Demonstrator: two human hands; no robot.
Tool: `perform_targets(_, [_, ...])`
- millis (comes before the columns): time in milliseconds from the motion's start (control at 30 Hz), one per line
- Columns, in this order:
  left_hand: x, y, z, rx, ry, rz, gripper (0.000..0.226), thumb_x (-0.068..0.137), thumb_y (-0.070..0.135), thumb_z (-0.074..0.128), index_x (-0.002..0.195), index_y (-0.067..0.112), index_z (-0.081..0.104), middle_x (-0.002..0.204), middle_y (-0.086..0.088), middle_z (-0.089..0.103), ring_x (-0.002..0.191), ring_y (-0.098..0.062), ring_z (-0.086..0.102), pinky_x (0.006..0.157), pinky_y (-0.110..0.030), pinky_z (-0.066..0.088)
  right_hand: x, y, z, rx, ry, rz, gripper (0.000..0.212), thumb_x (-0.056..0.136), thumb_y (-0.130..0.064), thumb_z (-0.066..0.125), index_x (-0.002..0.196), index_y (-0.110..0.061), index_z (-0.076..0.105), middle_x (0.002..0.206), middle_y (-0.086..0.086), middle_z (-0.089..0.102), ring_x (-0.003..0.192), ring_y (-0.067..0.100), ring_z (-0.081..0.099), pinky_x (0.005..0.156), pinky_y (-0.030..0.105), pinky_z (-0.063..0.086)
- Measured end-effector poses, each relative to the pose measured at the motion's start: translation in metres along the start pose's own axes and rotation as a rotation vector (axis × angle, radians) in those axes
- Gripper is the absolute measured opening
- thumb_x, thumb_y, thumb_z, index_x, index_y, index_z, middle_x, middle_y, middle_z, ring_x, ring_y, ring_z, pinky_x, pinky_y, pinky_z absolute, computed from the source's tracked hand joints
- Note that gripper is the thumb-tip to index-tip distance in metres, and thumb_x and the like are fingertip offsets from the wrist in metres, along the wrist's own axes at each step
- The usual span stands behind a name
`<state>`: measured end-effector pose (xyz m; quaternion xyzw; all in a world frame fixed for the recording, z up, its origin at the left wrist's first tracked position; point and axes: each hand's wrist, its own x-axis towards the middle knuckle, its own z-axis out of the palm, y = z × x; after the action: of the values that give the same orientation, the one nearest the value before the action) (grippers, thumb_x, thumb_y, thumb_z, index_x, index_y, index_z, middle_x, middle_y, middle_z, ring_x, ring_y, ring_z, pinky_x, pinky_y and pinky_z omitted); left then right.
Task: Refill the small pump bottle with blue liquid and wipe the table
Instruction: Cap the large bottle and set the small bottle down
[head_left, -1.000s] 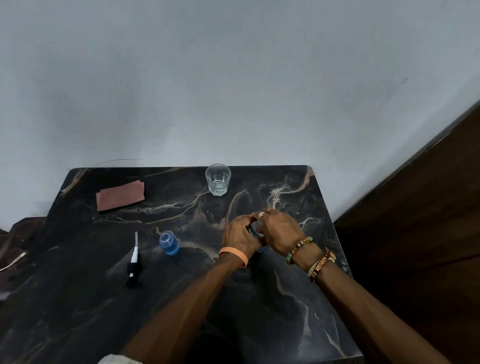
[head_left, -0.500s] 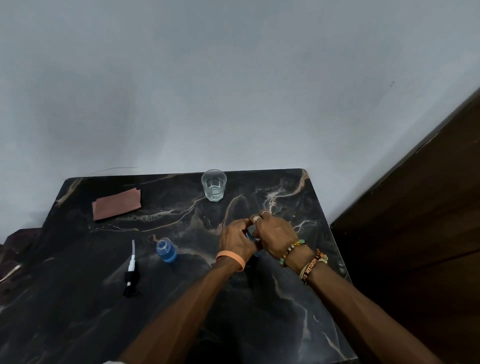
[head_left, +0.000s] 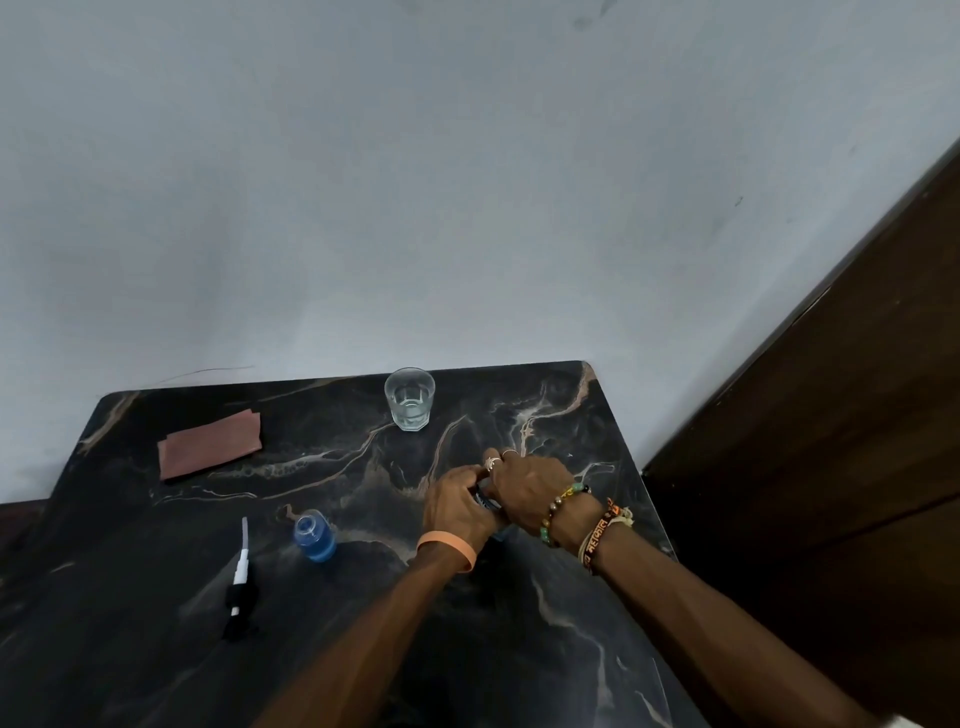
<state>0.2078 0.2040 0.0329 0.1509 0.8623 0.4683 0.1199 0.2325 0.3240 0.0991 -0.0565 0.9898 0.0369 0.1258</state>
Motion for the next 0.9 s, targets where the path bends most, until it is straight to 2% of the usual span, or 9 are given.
perform_targets(100, [0.002, -0.001, 0.001, 0.020, 0.007, 0.007, 0.045, 0.057, 0.030, 0.088, 0.098, 0.024, 0.072, 0.094, 0.011, 0.068, 0.085, -0.003, 0.062, 0.077, -0.020, 0.054, -0.001, -0.003, 0.002, 0.005, 0.045, 0.047, 0.034, 0.096, -0.035, 0.046, 0.121, -0.013, 0.041, 0.106, 0.008, 0.056, 0.087, 0.028, 0.064, 0.067, 0.039, 0.052])
perform_targets(200, [0.002, -0.003, 0.002, 0.039, 0.006, 0.026, 0.052, 0.056, 0.029, 0.089, 0.104, 0.023, 0.071, 0.100, 0.010, 0.068, 0.089, -0.004, 0.061, 0.081, -0.019, 0.052, -0.001, -0.005, 0.002, 0.068, 0.014, 0.081, 0.033, 0.095, -0.033, 0.047, 0.119, -0.011, 0.045, 0.107, 0.010, 0.055, 0.091, 0.030, 0.063, 0.069, 0.040, 0.052])
perform_targets(367, [0.003, -0.004, 0.002, 0.018, -0.004, 0.022, 0.044, 0.060, 0.030, 0.087, 0.100, 0.025, 0.071, 0.097, 0.010, 0.069, 0.088, -0.003, 0.063, 0.081, -0.023, 0.055, -0.004, -0.005, 0.003, 0.086, 0.032, 0.128, 0.035, 0.093, -0.033, 0.051, 0.119, -0.014, 0.040, 0.106, 0.008, 0.059, 0.090, 0.029, 0.064, 0.068, 0.040, 0.051])
perform_targets(500, [0.001, -0.004, 0.003, 0.008, 0.010, 0.016, 0.049, 0.062, 0.027, 0.088, 0.107, 0.026, 0.070, 0.102, 0.011, 0.068, 0.090, -0.001, 0.060, 0.078, -0.012, 0.046, 0.001, -0.009, 0.002, 0.193, 0.029, 0.226, 0.031, 0.097, -0.037, 0.042, 0.116, -0.012, 0.045, 0.107, 0.008, 0.061, 0.094, 0.030, 0.064, 0.072, 0.040, 0.050])
perform_targets(633, [0.001, -0.003, 0.003, 0.001, 0.011, 0.018, 0.047, 0.060, 0.033, 0.087, 0.104, 0.029, 0.070, 0.095, 0.015, 0.067, 0.087, 0.001, 0.061, 0.075, -0.011, 0.046, 0.000, -0.002, -0.005, 0.078, -0.058, 0.107, 0.038, 0.096, -0.036, 0.046, 0.124, -0.010, 0.047, 0.112, 0.012, 0.060, 0.098, 0.030, 0.061, 0.077, 0.041, 0.053])
perform_targets(700, [0.001, -0.003, 0.002, -0.005, 0.016, 0.031, 0.043, 0.061, 0.032, 0.087, 0.099, 0.030, 0.070, 0.090, 0.017, 0.066, 0.084, 0.003, 0.061, 0.075, -0.014, 0.050, -0.004, -0.002, -0.005, 0.027, -0.036, 0.102, 0.041, 0.096, -0.035, 0.046, 0.128, -0.009, 0.043, 0.112, 0.012, 0.060, 0.099, 0.031, 0.062, 0.075, 0.042, 0.052])
perform_targets(800, [0.003, -0.006, 0.002, 0.001, 0.014, 0.048, 0.045, 0.062, 0.031, 0.087, 0.103, 0.028, 0.070, 0.096, 0.014, 0.068, 0.087, 0.001, 0.063, 0.079, -0.019, 0.054, -0.004, -0.006, -0.006, 0.047, -0.051, 0.110, 0.042, 0.097, -0.033, 0.043, 0.130, -0.007, 0.045, 0.115, 0.013, 0.059, 0.103, 0.032, 0.060, 0.080, 0.043, 0.052])
perform_targets(900, [0.003, -0.005, 0.002, 0.003, 0.005, 0.051, 0.048, 0.061, 0.032, 0.087, 0.105, 0.028, 0.070, 0.099, 0.012, 0.069, 0.090, -0.001, 0.063, 0.081, -0.019, 0.053, -0.002, -0.003, -0.007, 0.066, -0.079, 0.113, 0.040, 0.096, -0.037, 0.045, 0.125, -0.010, 0.051, 0.111, 0.010, 0.060, 0.100, 0.029, 0.061, 0.081, 0.042, 0.053])
